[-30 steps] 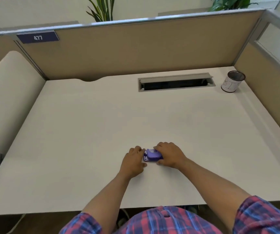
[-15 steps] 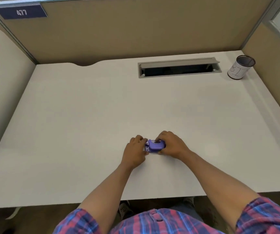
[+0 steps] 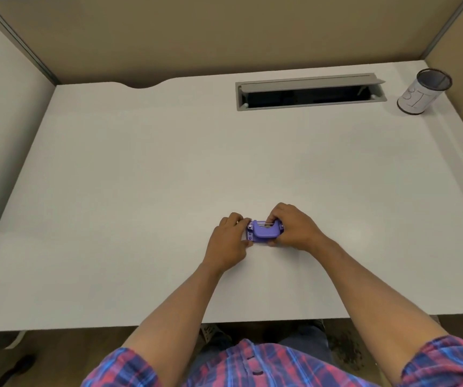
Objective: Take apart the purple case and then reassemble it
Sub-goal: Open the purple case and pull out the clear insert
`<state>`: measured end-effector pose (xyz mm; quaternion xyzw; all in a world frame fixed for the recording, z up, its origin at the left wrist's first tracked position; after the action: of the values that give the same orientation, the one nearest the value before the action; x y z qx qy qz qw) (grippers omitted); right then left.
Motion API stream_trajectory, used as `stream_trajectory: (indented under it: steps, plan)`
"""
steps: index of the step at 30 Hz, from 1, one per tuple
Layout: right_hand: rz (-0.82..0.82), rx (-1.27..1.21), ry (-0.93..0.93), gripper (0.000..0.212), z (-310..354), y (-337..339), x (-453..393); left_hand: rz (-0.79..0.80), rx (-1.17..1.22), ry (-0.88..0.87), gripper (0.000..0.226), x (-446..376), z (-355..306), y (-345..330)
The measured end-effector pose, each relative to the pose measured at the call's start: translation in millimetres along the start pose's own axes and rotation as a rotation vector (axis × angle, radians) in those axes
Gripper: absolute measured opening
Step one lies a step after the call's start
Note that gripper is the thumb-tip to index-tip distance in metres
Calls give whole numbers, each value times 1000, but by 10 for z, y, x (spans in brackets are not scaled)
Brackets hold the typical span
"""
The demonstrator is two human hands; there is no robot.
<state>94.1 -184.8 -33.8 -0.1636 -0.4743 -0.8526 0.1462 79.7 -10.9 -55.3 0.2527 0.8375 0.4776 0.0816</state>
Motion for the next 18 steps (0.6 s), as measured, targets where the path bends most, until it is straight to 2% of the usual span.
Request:
stream_trajectory:
  steps: [5,9,14,18]
  plan:
    - [15,41,11,42,49,21,54,22,54,29,58,10,2,24]
    - [31,64,16,38,50,56,71,36,189,64,59,4,25,63]
    - [9,63,34,38,68,167,62,15,493,173,52,-40,90,144]
    - [-17,22,46,43,96,331,40,20,845,225,56,-49,47,200]
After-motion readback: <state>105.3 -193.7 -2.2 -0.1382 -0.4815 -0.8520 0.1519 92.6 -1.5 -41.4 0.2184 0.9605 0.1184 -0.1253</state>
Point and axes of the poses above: each hand's wrist, its own x-axis away from the middle knuckle, its own y-axis out of the back of the hand, z = x × y, the point moved 7 cm from there along -x, towards the middle knuckle, and after that the axes turned 11 degrees about -y, right-handed, at the moved point
